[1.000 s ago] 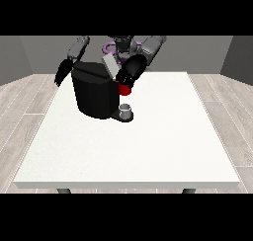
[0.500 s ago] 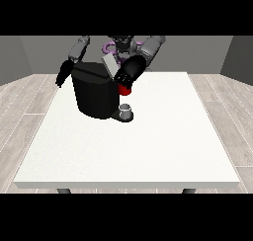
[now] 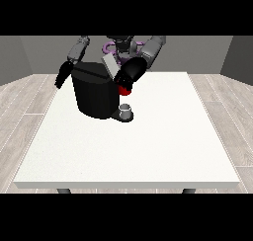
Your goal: Insert the coffee pod into the coffee machine and close the lid
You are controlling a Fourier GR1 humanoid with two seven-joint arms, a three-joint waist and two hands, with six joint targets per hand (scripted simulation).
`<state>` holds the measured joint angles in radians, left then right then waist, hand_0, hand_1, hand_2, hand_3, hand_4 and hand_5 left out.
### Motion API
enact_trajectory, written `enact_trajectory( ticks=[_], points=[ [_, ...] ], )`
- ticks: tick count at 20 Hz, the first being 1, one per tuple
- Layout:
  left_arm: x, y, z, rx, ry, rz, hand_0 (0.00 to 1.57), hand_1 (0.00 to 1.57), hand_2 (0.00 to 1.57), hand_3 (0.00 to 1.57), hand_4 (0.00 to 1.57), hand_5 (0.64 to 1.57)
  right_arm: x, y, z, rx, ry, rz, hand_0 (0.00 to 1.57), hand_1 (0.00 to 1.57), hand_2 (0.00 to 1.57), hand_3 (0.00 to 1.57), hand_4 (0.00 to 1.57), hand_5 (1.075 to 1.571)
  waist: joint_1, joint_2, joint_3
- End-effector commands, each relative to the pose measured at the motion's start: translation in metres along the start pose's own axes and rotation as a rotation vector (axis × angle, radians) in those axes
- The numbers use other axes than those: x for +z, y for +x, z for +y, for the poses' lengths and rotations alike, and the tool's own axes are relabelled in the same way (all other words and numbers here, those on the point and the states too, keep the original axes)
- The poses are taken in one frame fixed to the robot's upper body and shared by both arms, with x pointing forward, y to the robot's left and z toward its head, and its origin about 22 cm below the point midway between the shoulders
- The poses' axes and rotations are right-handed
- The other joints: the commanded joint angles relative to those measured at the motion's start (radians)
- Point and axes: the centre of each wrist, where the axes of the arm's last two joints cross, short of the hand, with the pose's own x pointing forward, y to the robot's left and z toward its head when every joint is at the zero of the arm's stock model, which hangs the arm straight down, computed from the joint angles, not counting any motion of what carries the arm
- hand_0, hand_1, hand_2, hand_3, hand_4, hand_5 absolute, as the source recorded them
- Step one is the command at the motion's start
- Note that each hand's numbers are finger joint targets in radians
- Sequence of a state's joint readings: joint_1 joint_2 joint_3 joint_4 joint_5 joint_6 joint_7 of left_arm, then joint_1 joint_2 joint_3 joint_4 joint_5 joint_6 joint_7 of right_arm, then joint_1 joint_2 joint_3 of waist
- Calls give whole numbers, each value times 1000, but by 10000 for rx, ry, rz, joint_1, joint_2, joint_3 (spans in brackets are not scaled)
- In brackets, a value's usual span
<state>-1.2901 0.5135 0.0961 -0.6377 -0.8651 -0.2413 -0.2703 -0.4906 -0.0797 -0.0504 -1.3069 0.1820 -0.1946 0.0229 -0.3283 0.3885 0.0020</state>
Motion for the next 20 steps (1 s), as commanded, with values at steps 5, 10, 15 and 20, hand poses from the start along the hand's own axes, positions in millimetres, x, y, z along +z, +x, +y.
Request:
enact_trajectory(
  ticks=[5,10,15,20],
  points=[
    [11,-18,13,-889,422,247,510,510,776,600,0,1571,2,3,-1,394,175,-16,0,0,0,0,108,1571,-117,109,-19],
    [3,-8,9,-789,319,558,0,0,587,459,0,1571,2,-2,5,214,350,183,0,0,0,0,87,1571,-140,-46,-16],
    [1,-3,2,-946,406,180,0,0,481,381,0,1571,3,-15,-3,408,-205,154,0,0,0,0,149,1571,158,103,-14],
    [5,-12,-8,-486,-250,442,0,0,221,146,0,1571,8,-31,-17,145,-399,992,0,0,0,0,171,1571,575,-765,-14]
  ],
)
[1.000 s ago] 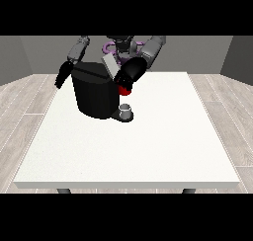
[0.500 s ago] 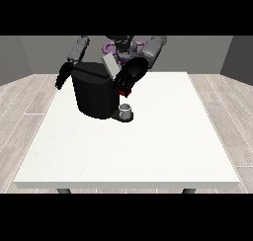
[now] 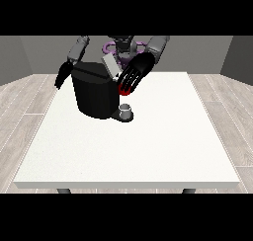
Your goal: Insert the coffee pod into the coffee machine and close the lid
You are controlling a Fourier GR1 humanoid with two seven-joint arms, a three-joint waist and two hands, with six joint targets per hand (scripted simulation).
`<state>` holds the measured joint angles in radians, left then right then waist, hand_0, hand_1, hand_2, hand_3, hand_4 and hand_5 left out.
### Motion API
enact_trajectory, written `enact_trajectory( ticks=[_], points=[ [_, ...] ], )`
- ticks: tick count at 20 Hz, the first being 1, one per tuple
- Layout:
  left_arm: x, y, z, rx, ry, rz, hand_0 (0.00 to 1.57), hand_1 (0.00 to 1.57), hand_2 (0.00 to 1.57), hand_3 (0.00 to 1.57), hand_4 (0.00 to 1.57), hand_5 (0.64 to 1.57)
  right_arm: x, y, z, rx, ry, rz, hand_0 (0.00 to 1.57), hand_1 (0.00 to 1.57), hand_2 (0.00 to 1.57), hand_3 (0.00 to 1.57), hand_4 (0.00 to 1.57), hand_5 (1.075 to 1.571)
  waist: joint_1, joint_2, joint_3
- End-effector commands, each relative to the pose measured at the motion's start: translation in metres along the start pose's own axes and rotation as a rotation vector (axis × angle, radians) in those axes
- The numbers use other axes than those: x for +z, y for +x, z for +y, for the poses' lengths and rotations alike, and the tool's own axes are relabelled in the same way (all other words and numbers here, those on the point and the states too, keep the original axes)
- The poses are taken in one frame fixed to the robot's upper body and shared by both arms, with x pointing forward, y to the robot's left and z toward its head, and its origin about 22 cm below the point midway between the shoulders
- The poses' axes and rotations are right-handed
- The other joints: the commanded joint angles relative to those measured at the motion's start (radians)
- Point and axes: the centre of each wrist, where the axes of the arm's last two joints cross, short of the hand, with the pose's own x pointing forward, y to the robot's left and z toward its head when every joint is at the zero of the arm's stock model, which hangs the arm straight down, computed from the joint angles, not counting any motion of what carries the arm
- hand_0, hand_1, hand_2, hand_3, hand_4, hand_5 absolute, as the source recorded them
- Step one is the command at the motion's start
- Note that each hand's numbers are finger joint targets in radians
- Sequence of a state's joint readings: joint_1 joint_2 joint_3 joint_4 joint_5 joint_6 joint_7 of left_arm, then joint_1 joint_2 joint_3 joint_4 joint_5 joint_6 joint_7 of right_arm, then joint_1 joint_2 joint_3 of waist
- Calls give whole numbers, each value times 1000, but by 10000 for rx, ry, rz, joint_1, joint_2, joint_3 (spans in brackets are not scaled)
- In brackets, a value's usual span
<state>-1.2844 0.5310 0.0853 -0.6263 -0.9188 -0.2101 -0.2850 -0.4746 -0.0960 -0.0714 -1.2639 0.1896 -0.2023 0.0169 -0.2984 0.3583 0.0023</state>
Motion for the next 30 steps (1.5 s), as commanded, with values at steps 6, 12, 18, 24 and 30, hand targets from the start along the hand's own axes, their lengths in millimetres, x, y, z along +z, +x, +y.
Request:
enact_trajectory(
  ticks=[6,12,18,24,30],
  points=[
    [1,26,-94,1347,-2038,-418,0,0,0,0,0,1571,21,-73,-49,-66,-1162,2111,0,0,0,0,0,1571,1840,-1799,-15],
    [25,18,-165,6770,-1015,-85,0,0,0,0,198,1571,53,-98,-44,-28,-1121,3208,0,0,0,0,0,1571,2531,-3277,-56],
    [90,9,-269,11518,-704,1273,0,0,0,0,69,1571,98,-133,-59,42,-1611,4312,0,0,0,0,0,1571,3595,-4657,-44],
    [150,4,-321,12250,-2187,2948,0,0,0,0,372,1571,115,-134,-39,-18,-1287,4661,0,0,0,0,0,1571,3828,-6166,-25],
    [180,3,-341,12570,-2144,3975,0,0,0,0,414,1571,81,-87,-20,-1194,657,2996,0,0,0,0,0,1571,3805,-6863,-26]
  ],
)
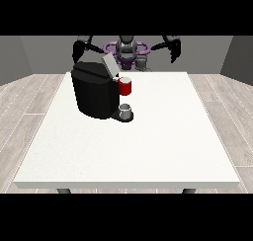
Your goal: Insert the coffee pod into the coffee machine and close the lid
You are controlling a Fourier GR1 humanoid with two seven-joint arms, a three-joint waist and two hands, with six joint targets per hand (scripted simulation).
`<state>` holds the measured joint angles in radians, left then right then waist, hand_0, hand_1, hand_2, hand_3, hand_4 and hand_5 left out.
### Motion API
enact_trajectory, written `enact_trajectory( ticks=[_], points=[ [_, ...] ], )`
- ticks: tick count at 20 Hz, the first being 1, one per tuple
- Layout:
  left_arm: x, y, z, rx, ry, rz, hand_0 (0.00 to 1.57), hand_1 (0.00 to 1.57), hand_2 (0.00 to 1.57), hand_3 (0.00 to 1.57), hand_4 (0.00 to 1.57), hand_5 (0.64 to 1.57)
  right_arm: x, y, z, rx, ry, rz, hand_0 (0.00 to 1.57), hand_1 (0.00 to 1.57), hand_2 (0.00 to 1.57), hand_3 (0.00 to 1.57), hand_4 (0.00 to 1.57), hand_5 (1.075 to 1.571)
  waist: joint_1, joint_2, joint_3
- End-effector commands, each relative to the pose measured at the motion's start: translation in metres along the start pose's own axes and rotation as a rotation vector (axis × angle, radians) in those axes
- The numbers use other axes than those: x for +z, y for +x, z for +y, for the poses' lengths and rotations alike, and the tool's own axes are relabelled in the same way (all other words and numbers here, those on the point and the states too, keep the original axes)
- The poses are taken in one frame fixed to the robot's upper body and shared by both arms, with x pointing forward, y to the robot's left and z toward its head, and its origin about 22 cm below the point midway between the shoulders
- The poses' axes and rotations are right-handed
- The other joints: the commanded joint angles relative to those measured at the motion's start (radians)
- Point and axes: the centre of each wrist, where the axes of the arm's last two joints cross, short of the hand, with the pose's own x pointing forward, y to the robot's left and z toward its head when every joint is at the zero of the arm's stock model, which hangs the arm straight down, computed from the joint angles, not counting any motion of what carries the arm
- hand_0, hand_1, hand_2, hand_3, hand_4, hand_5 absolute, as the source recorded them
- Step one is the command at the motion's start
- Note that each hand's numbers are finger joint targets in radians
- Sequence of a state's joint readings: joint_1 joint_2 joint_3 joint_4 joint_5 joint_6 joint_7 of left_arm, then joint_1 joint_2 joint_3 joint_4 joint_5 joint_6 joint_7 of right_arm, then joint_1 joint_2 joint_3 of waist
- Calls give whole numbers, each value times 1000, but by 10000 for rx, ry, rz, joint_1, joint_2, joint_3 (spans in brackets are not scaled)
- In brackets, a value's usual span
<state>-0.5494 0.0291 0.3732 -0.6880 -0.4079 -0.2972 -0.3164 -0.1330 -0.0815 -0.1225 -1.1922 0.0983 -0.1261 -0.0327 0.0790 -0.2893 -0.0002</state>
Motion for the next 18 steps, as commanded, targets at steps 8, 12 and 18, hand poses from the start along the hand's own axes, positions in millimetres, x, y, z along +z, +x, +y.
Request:
enact_trajectory(
  ticks=[8,12,18],
  points=[
    [18,-7,-6,807,198,576,0,0,0,0,385,1571,-24,78,-4,638,1662,-1801,0,0,0,0,251,1571,582,-263,5],
    [18,16,-2,552,461,-996,0,0,0,0,391,1571,-42,103,-19,267,1302,-2809,0,0,0,0,0,1571,682,1099,5],
    [33,23,-4,510,753,-907,0,0,0,0,356,1571,-49,109,-5,-358,1666,-2073,0,0,0,0,0,1571,723,1334,4]
  ],
)
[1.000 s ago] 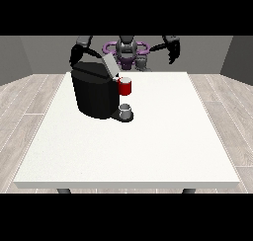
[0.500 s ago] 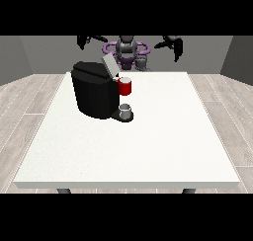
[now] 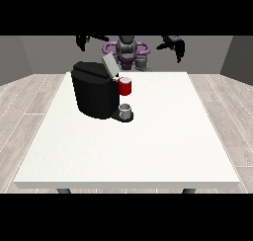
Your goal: Insert the coffee pod into the coffee machine and close the lid
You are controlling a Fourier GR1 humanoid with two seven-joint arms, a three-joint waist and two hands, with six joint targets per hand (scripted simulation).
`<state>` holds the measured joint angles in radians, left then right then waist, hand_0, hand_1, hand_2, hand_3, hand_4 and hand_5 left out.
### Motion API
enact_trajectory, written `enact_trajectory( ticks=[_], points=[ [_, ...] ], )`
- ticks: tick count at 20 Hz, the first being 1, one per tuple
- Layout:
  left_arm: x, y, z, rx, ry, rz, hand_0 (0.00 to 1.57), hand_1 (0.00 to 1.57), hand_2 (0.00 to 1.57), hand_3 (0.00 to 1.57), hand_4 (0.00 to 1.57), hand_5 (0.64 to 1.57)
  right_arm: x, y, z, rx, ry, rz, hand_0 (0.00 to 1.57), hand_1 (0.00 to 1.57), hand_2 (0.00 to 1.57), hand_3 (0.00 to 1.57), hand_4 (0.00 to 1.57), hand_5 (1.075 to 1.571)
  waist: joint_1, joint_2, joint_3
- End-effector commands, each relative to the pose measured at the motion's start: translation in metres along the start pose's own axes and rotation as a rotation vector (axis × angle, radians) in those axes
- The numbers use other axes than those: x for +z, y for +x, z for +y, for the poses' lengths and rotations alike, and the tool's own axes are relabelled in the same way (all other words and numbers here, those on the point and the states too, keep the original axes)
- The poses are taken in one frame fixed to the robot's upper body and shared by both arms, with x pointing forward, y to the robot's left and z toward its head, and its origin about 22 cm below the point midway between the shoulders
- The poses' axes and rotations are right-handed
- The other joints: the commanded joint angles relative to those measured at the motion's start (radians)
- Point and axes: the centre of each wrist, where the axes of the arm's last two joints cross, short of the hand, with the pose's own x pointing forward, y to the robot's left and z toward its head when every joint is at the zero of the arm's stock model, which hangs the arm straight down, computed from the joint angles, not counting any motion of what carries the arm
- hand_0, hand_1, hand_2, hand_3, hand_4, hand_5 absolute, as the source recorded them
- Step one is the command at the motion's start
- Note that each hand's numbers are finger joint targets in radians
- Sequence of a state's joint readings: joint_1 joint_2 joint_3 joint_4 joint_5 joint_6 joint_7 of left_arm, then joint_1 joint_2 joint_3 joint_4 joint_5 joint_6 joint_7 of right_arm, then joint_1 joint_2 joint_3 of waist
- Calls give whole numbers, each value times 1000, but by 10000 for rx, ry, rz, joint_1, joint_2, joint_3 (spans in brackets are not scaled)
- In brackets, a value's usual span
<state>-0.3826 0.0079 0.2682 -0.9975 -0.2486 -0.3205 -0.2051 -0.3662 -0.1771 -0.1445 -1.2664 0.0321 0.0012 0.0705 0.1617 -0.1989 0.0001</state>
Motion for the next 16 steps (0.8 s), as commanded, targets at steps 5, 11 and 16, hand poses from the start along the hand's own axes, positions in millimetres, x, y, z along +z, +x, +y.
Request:
enact_trajectory(
  ticks=[5,11,16],
  points=[
    [4,27,-17,1,-165,-729,0,0,0,0,265,1571,-25,8,6,-1379,-75,445,0,0,0,0,129,1571,474,869,2],
    [23,40,23,-131,405,-1251,0,0,0,0,338,1571,-39,31,-2,-1232,538,359,0,0,0,0,56,1571,-121,1503,-1],
    [21,58,1,-370,228,-1713,0,0,0,0,362,1571,-56,42,9,-1034,327,29,0,0,0,0,0,1571,325,2172,1]
  ],
)
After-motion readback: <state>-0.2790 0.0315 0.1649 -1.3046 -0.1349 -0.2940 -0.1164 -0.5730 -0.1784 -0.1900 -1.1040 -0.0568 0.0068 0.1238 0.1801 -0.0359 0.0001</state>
